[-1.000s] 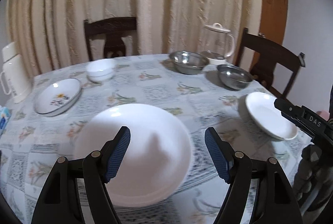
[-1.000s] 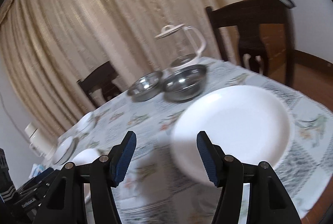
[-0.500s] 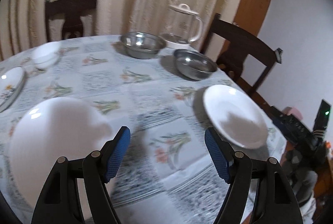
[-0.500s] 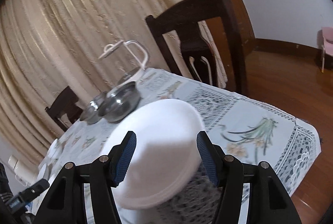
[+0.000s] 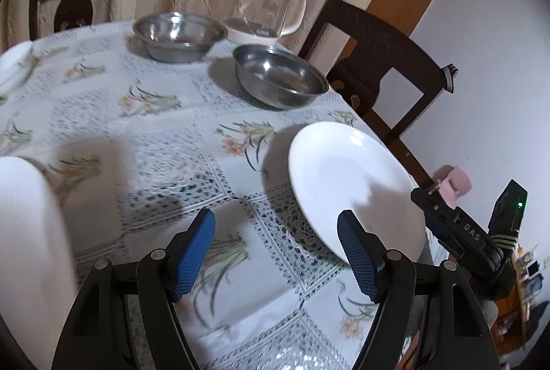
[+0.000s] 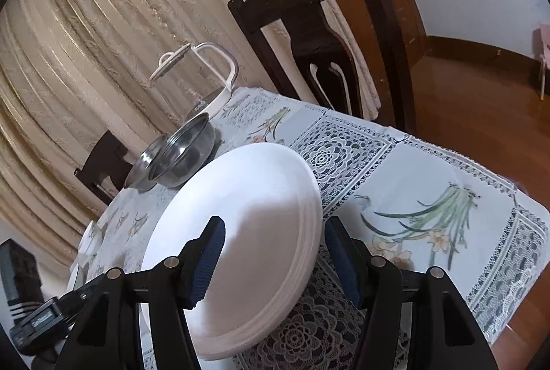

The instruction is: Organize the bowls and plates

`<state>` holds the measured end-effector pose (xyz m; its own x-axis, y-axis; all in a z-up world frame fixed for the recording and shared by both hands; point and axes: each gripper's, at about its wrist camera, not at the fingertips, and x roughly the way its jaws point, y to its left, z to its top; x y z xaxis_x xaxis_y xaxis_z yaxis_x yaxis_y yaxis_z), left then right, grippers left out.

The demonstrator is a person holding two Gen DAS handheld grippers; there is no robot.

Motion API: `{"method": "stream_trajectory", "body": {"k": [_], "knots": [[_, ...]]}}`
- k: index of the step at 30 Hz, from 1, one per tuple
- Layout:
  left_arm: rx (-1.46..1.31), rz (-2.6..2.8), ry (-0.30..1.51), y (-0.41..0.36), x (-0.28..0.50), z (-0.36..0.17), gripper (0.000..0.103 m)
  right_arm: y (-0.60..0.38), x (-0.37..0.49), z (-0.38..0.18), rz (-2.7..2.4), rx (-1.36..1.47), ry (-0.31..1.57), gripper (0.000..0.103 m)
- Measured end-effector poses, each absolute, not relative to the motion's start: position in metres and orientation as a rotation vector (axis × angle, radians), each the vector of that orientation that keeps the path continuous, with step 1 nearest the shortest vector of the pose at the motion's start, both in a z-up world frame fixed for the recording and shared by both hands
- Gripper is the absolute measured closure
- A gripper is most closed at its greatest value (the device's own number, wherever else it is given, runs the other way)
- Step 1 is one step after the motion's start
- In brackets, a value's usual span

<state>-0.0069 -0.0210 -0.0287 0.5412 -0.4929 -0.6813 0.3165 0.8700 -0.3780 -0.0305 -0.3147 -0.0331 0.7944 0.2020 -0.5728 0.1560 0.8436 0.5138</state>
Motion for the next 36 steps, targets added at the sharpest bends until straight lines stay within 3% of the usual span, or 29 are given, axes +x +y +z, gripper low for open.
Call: {"method": "stream_trajectory", "body": {"k": [10,15,22,31,36], "knots": [[-0.249,-0.508,0.922,-0.037,0.025,-0.045,0.032,-0.318,-0.022,-0.041,0.091,0.621,0.719,0.042],[-0.259,-0.531,0.961,-0.049,0.038,-0.051,0.051,-0.319,-0.017,-0.041,0.110,0.628,0.734,0.045],[-0.286,-0.557,0.988,-0.059,0.049,-0.057,0.063,-0.323,-0.014,-0.042,0.127,0.636,0.752,0.047],[-0.256,-0.594,0.967,-0.079,0.050,-0.057,0.066,-0.324,-0.013,-0.043,0.130,0.588,0.761,0.060],[-0.243,-0.585,0.946,-0.077,0.046,-0.057,0.066,-0.325,-0.016,-0.044,0.155,0.586,0.750,0.062]]}}
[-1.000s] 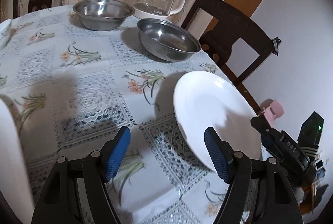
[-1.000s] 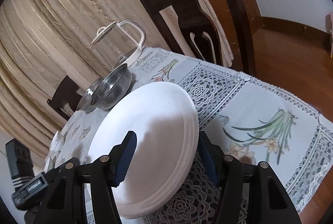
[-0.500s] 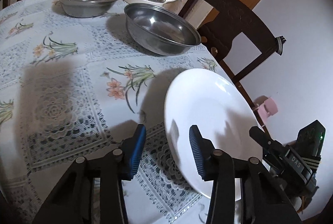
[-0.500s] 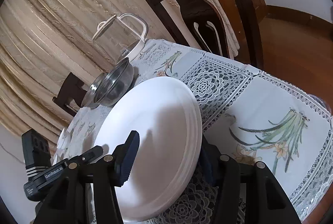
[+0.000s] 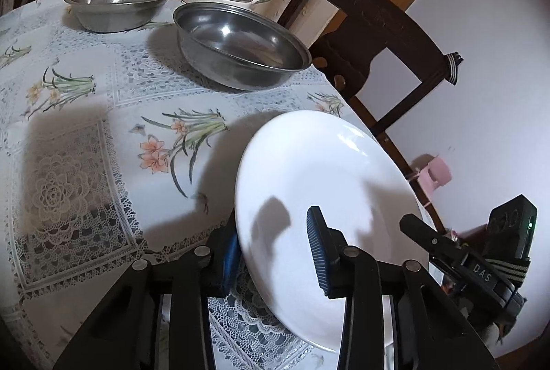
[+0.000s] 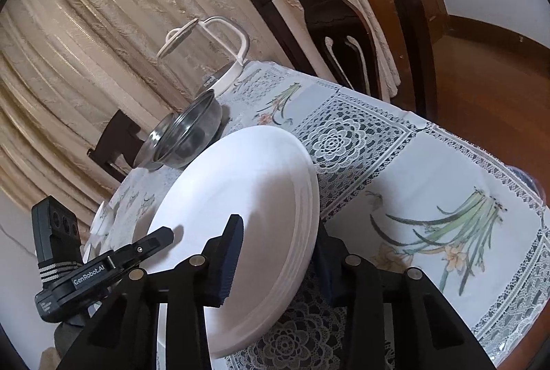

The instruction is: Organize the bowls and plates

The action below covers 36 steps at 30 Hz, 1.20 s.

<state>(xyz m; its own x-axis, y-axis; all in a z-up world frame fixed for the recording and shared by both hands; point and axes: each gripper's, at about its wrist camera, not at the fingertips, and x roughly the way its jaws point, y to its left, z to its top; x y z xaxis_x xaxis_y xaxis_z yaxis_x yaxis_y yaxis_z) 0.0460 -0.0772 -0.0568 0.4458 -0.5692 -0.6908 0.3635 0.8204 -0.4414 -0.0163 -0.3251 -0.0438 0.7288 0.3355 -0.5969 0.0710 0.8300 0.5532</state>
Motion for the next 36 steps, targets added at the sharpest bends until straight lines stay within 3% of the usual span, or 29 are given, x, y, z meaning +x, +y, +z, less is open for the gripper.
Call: {"method": "stream_trajectory", "body": {"k": [21,36], "knots": [[-0.231,-0.497,0.804,-0.013,-0.020,-0.020,0.066,-0.267,-0.042,-0.022,0.310,0.498,0.700,0.064],[-0.339,-0.336,0.735,0.096,-0.067,-0.003,0.066,-0.172,-0.041,-0.006,0.489,0.419,0.734,0.064]]}}
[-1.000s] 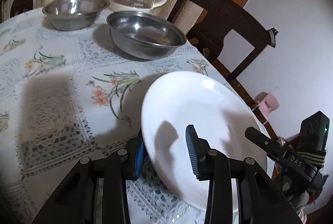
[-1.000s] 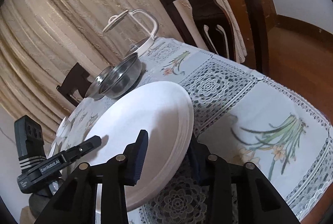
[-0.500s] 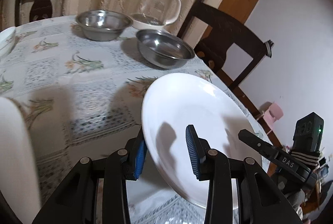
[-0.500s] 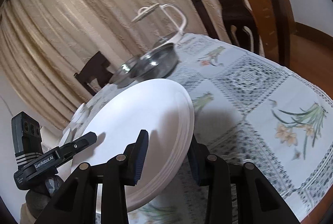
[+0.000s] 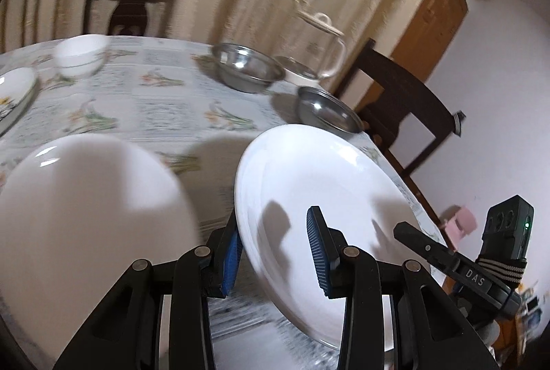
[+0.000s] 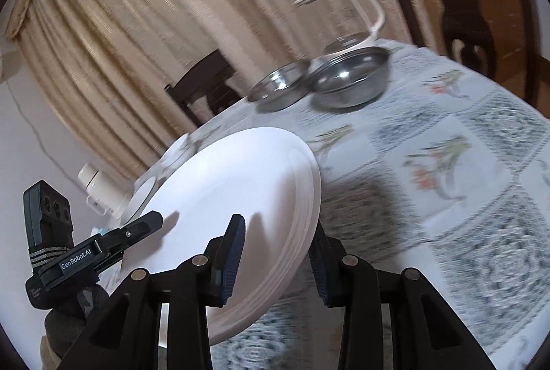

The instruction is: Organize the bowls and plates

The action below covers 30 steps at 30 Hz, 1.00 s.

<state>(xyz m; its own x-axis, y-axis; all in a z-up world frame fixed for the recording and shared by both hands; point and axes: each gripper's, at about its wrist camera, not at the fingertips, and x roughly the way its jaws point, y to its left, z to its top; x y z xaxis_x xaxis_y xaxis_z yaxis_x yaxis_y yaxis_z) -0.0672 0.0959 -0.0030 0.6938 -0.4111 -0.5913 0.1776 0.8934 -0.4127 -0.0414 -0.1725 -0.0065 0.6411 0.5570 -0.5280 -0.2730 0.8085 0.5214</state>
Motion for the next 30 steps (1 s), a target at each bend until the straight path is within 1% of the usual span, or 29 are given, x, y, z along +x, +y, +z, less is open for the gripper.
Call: {"method": "stream_trajectory", "body": {"k": [6,14,30], "knots": [[-0.366,-0.257,0.700,0.141,-0.085,-0.003,0.066,-0.129,-0.040,-0.006,0.555,0.373,0.766,0.064],[-0.427,-0.175,0.704,0.195,-0.105,-0.018,0.066,-0.081,-0.037,-0.008,0.613,0.326,0.810,0.064],[-0.492,-0.130,0.726,0.240,-0.110,-0.038,0.066,-0.039,-0.033,-0.016,0.627,0.265,0.866,0.064]]}}
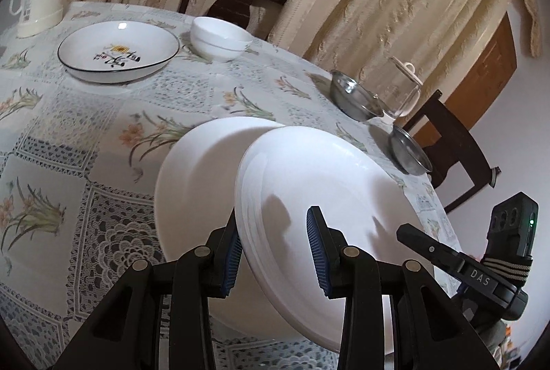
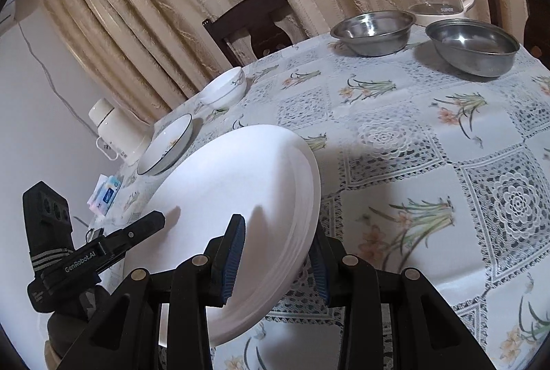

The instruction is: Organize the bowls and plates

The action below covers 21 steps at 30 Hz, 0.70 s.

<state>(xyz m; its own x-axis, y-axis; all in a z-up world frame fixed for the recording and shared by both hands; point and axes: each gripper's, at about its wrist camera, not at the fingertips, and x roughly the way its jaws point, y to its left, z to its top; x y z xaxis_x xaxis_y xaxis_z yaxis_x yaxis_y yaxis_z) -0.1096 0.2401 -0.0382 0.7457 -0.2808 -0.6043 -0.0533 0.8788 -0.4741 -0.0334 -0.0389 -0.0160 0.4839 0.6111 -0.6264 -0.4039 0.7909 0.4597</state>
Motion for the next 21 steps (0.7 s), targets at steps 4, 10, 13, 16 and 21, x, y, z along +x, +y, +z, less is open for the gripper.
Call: {"method": "stream_trajectory", "body": {"k": [4,10,13,16,21], "knots": [[-0.502,-0.127,0.730,0.246,-0.107,-0.041,0.066,-0.031,-0.032,-0.016,0.624,0.250,0.870,0.064],[-0.522,-0.107,0.765,0.253,-0.103,-0.050,0.066,-0.021,-0.031,-0.018,0.620,0.226,0.879,0.064],[-0.527,-0.106,0.761,0.255,-0.104,-0.050,0.066,-0.017,-0.031,-0.019,0.621,0.220,0.880,0.064],[-0.525,-0.102,0.759,0.257,-0.104,-0.050,0.066,-0.014,-0.032,-0.019,0.614,0.204,0.876,0.064],[-0.505,-0.085,0.752,0.257,-0.105,-0.049,0.066,-0.013,-0.033,-0.019,0.610,0.201,0.874,0.064]]}}
